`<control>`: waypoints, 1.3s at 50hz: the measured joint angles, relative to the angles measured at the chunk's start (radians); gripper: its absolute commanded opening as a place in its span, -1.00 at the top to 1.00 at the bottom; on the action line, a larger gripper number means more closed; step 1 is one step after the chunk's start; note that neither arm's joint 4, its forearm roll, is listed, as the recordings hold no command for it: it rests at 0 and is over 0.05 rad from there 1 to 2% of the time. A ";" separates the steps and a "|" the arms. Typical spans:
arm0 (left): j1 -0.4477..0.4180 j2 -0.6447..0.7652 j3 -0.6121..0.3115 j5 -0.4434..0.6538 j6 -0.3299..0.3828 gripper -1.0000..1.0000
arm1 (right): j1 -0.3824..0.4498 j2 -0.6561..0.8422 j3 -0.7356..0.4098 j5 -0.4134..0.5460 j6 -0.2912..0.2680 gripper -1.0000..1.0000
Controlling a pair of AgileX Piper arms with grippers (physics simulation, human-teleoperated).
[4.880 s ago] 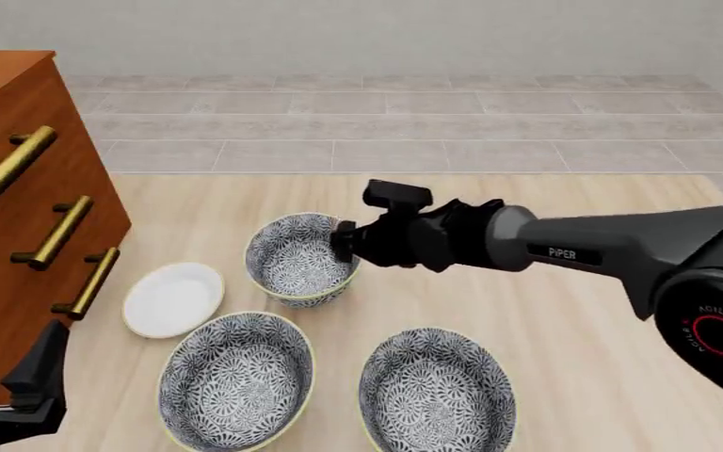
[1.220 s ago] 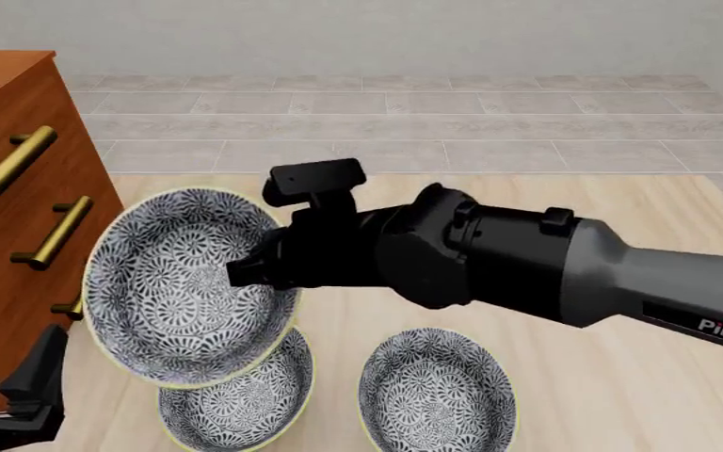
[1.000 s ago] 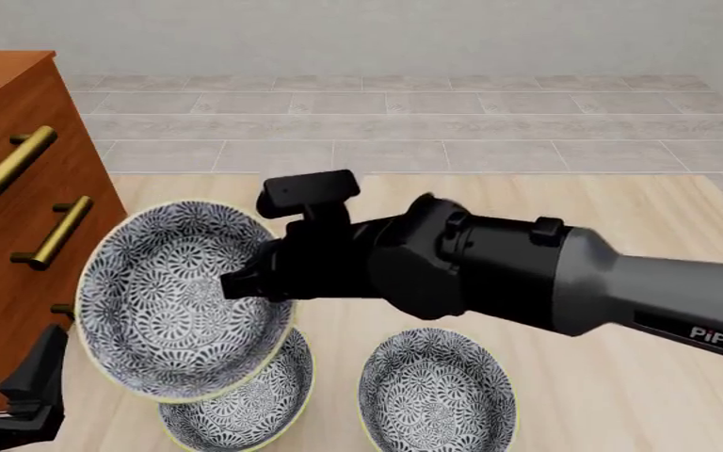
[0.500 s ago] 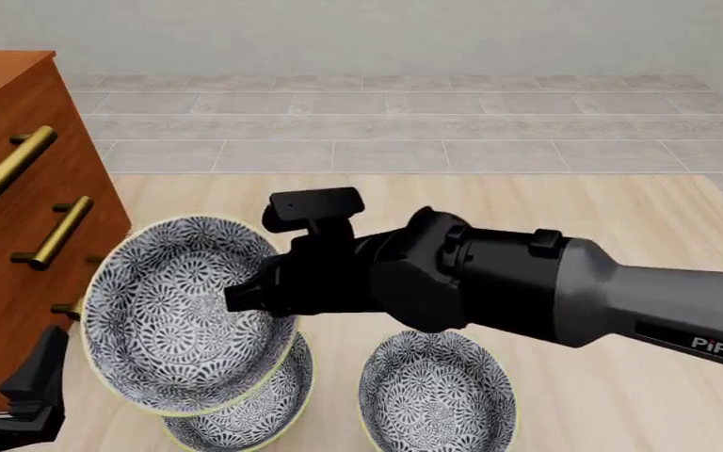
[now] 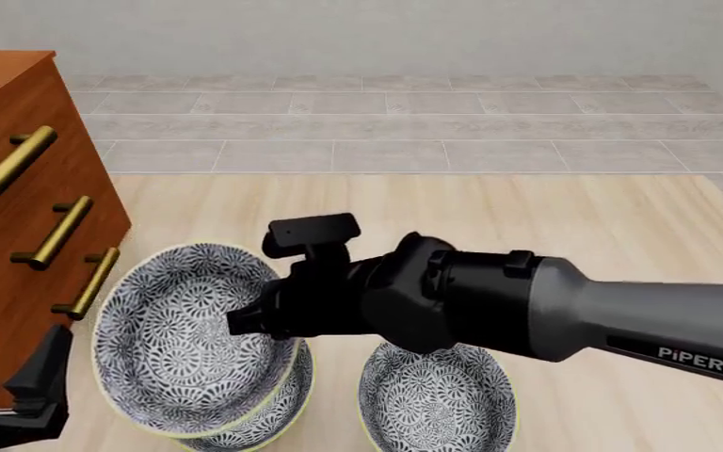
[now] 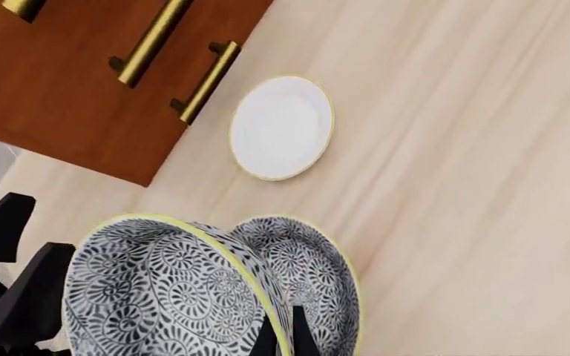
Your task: Stack the bowl at the front on the bowl in the middle.
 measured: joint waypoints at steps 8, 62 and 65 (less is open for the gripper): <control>0.000 0.015 0.000 -0.010 0.001 -1.00 | 0.006 0.018 0.017 -0.015 0.009 1.00; -0.002 0.019 0.000 -0.008 -0.001 -1.00 | -0.017 0.070 0.088 -0.066 0.024 1.00; -0.002 0.023 -0.001 -0.012 -0.001 -1.00 | -0.017 0.070 0.093 -0.069 0.025 1.00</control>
